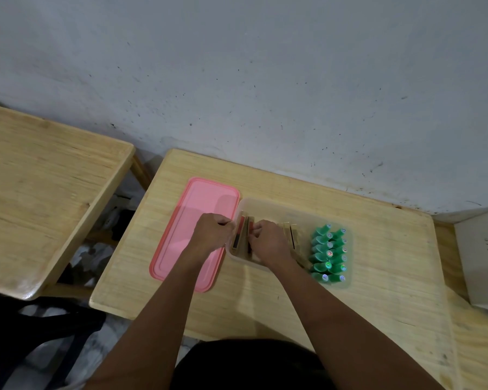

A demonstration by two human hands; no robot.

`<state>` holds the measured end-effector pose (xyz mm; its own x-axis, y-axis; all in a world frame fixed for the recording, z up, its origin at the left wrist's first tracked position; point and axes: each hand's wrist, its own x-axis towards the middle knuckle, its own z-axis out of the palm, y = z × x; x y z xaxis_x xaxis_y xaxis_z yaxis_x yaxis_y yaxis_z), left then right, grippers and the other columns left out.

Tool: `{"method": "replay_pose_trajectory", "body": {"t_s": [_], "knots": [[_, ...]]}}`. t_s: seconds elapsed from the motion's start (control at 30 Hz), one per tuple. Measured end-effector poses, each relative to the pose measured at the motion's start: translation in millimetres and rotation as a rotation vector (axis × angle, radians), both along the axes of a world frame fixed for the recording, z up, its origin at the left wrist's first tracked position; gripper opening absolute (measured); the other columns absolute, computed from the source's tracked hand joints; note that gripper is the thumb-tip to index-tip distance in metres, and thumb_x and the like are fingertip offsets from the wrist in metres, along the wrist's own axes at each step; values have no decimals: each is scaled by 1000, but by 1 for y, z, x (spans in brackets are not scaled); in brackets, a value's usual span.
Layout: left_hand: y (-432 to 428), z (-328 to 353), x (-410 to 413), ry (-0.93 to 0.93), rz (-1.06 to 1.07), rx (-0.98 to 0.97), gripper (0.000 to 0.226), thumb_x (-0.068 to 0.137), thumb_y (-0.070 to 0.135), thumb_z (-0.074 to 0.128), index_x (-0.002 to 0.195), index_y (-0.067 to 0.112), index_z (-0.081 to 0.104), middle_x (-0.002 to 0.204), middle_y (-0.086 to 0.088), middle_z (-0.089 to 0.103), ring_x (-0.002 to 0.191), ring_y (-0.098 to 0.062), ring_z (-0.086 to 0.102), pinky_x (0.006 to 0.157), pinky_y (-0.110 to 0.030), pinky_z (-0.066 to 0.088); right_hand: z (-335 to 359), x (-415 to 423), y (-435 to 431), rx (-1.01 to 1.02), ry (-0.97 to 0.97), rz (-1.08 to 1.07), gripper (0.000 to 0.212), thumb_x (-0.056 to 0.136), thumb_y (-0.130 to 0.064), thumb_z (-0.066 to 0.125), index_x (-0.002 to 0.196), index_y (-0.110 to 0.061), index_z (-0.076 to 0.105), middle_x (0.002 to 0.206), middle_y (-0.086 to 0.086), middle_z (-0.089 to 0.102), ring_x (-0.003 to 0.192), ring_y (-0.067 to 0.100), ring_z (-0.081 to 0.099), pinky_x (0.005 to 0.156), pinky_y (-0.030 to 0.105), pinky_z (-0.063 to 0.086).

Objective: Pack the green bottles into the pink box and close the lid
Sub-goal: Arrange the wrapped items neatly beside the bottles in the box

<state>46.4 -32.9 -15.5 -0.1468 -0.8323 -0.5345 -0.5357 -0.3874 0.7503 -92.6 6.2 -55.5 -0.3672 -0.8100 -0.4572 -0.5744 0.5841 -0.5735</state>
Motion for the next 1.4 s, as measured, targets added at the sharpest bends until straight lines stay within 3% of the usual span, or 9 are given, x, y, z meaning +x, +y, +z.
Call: {"method": "replay_pose_trajectory", "body": {"t_s": [0.23, 0.37, 0.63, 0.73, 0.87, 1.07, 1.17, 1.3, 1.4], "knots": [[1, -1, 0, 4, -6, -10, 21, 90, 13, 58, 89, -4, 70, 93, -25, 70, 89, -38, 69, 81, -44, 59, -8, 6, -4, -7, -168, -90, 13, 89, -16, 65, 98, -19, 56, 94, 9, 69, 81, 25, 64, 66, 32, 53], [1, 0, 0, -9, -5, -22, 22, 89, 13, 58, 89, -5, 69, 94, -26, 70, 91, -40, 68, 81, -46, 59, -3, 4, -2, -16, -176, -31, 23, 93, -13, 60, 115, -8, 59, 98, 8, 66, 90, 24, 62, 59, 12, 41], [1, 1, -1, -11, -1, -17, 17, 91, 14, 58, 96, 5, 72, 91, -11, 71, 86, -27, 69, 81, -38, 59, 22, -7, 5, 1, -141, 111, 34, 91, -3, 52, 120, -13, 66, 95, 6, 71, 75, 17, 62, 61, 21, 45], [1, 1, 0, 1, 13, -14, 18, 91, 14, 59, 101, 6, 71, 92, -9, 71, 86, -28, 69, 80, -37, 59, 39, -28, 11, -79, 102, 70, 29, 91, -21, 55, 118, -25, 65, 108, -5, 71, 90, 13, 64, 78, 26, 50], [1, 1, 0, -2, 15, -18, 22, 91, 14, 60, 108, 4, 69, 94, -6, 69, 82, -21, 67, 79, -33, 58, 49, -49, 23, 95, 412, 206, 22, 87, -44, 60, 102, -30, 66, 98, -10, 68, 93, 16, 65, 72, 29, 48], [1, 1, -1, 14, 20, -16, 21, 91, 14, 60, 107, 5, 69, 93, -6, 69, 83, -21, 67, 81, -34, 57, 31, -47, 29, 201, 532, 345, 16, 91, -27, 60, 100, -21, 71, 96, 1, 72, 91, 22, 67, 68, 29, 46], [1, 1, -1, 11, 12, -17, 19, 91, 14, 59, 104, 5, 69, 93, -9, 70, 82, -23, 67, 80, -34, 57, 34, -49, 28, 61, 327, 217, 37, 96, -47, 49, 94, -18, 70, 90, 2, 72, 86, 22, 67, 72, 32, 52], [0, 0, -1, 22, 12, -16, 13, 91, 12, 59, 94, 7, 71, 94, -17, 71, 85, -31, 68, 80, -37, 58, 39, -49, 23, -72, -362, -103, 23, 98, -28, 51, 94, -15, 70, 89, 11, 74, 85, 31, 71, 83, 48, 57], [0, -1, -1, 37, 37, -16, 19, 89, 12, 61, 102, 3, 71, 97, -15, 71, 92, -28, 67, 90, -43, 55, 48, -41, 21, -11, -957, -406, 27, 104, -15, 40, 105, -2, 63, 83, 13, 65, 68, 19, 62, 61, 30, 50]]}}
